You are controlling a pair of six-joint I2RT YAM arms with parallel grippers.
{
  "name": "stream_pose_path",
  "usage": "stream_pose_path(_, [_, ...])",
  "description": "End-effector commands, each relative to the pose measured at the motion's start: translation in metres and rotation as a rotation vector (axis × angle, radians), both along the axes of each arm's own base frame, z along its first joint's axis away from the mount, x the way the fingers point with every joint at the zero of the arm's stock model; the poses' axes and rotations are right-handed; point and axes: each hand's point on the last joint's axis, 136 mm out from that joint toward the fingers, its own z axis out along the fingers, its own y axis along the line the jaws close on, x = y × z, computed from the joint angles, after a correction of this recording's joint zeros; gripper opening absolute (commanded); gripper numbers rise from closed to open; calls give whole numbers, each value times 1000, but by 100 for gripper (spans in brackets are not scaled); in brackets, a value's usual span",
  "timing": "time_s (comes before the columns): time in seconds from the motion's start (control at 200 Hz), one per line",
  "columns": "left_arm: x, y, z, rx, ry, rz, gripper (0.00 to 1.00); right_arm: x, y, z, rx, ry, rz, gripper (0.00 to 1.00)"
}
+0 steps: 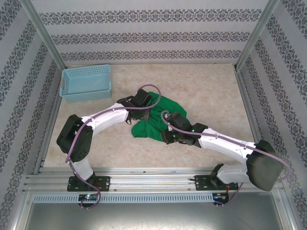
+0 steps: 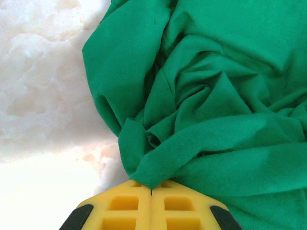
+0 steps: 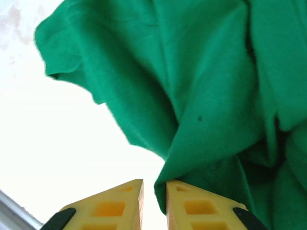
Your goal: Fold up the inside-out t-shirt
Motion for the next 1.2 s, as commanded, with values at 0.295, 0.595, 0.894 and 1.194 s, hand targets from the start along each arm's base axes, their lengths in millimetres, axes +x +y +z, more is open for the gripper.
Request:
stream_pose_path(0.295, [-5, -6, 12, -37, -41, -33, 0, 26, -32, 39, -7, -143, -114, 22])
stream_pose_path(0.595, [-8, -1, 14, -24, -43, -31, 0, 31, -33, -9, -104, -37, -116, 21])
stream_pose_path(0.894, [-6, -2, 16, -17, -48, -35, 0, 35, -40, -38, -245, -30, -113, 33])
stream_pose_path(1.194, [-1, 4, 16, 25, -59, -13, 0, 17, -37, -41, -273, -5, -68, 21])
